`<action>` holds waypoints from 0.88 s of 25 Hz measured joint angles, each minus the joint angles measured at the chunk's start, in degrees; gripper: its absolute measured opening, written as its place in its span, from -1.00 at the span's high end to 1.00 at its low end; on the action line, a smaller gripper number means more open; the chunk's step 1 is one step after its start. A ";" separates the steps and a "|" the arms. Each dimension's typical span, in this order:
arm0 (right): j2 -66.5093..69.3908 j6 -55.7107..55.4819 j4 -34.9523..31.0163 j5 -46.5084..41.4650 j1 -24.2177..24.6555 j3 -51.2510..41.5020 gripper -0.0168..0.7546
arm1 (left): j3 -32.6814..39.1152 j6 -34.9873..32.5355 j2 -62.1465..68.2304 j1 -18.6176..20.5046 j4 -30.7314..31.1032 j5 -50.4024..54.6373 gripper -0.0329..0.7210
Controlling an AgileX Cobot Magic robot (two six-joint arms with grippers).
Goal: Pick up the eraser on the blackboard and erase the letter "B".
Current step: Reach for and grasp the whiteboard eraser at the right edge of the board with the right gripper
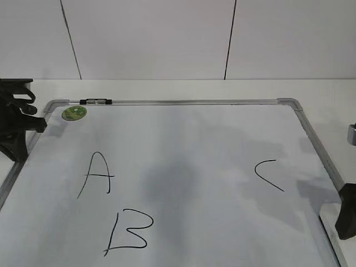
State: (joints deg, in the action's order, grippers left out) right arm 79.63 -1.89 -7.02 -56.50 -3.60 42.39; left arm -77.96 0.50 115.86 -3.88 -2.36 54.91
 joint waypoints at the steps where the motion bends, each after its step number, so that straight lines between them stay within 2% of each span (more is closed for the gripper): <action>1: -0.01 0.00 0.00 0.19 0.00 -0.16 -0.78 | 0.00 0.00 0.00 0.00 0.00 0.00 0.86; 13: 0.83 0.77 -0.09 3.34 0.00 -2.12 -0.78 | 0.00 0.00 0.00 0.00 0.00 -0.10 0.86; 22: 3.11 2.44 -2.52 3.97 0.00 -2.12 -0.78 | 0.00 0.00 0.00 0.00 -0.10 -0.29 0.86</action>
State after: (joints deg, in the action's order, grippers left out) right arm 82.74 0.55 -9.54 -52.53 -3.60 40.27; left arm -77.96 0.50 115.86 -3.88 -2.46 54.62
